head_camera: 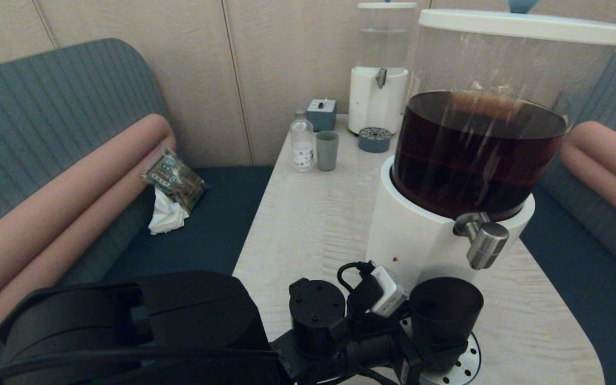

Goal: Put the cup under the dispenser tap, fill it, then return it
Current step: Place it under the water dispenser

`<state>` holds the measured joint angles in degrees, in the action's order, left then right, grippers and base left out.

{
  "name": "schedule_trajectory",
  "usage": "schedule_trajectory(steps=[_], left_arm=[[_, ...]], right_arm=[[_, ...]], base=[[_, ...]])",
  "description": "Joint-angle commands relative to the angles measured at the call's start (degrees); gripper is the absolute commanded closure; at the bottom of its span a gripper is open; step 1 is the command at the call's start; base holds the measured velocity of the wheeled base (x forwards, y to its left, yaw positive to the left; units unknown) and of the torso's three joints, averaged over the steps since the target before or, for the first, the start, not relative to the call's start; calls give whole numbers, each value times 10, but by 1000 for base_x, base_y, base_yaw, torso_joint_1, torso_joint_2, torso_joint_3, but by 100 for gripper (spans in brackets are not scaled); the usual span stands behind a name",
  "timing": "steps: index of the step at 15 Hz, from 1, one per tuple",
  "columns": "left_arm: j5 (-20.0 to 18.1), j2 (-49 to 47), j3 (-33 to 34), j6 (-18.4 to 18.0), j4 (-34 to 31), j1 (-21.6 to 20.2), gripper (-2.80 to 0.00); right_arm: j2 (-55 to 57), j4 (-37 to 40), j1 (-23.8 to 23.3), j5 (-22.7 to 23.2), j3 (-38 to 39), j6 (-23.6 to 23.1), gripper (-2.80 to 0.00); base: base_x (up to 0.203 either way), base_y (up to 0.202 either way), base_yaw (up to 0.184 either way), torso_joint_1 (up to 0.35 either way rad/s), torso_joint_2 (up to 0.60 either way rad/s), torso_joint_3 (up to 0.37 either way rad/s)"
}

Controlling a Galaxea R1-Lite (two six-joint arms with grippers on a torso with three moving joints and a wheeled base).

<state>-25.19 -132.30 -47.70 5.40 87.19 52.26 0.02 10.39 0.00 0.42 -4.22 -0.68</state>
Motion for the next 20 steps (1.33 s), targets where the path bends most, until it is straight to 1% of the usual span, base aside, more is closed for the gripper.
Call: schedule_trajectory(steps=[1,11,12,20], left_arm=[[-1,1,1,0,5,1,0],[-1,0,4,-5,5,3,0],[-1,0,5,-5,5,3,-280],[0,1,3,-9,5,7,-280]], right_arm=[[0,1,0,0,0,-1,0],[0,1,0,0,0,0,0],[0,1,0,0,0,0,0],[0,1,0,0,0,-1,0]], base=[[0,0,0,0,0,0],[0,0,0,0,0,0],[0,0,0,0,0,0],[0,0,0,0,0,0]])
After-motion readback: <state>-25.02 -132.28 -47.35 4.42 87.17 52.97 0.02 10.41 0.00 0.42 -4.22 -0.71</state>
